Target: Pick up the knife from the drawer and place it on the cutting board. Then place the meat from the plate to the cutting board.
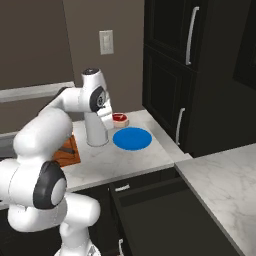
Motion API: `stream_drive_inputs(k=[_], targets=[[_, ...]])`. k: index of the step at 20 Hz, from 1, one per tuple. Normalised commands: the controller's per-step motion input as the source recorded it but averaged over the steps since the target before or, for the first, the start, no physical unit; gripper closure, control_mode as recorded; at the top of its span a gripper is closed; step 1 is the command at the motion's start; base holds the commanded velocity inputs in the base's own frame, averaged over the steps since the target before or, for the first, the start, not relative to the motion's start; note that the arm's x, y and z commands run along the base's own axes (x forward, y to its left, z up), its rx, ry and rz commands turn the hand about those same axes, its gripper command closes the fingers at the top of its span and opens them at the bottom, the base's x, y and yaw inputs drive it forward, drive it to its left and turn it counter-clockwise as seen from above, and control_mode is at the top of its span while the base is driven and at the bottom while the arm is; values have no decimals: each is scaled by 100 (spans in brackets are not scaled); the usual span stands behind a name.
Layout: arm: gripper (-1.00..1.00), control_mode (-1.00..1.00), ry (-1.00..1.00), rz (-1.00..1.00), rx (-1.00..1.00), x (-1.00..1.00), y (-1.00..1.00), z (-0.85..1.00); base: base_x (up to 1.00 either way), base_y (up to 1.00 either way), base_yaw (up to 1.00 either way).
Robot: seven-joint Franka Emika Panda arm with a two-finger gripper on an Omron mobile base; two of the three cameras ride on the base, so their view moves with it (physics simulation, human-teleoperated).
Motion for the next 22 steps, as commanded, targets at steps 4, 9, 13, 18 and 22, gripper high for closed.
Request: stream_drive_inputs(k=[4,9,13,18,22], targets=[[100,-100,-8,11,0,-63,76,11,0,0,0],[100,-100,-5,9,0,-28,97,3,0,0,0],[100,-100,0,11,0,-28,99,0,0,0,0],[100,-100,0,11,0,-23,96,0,0,0,0],[100,-100,1,14,2,-26,88,-1,0,0,0]])
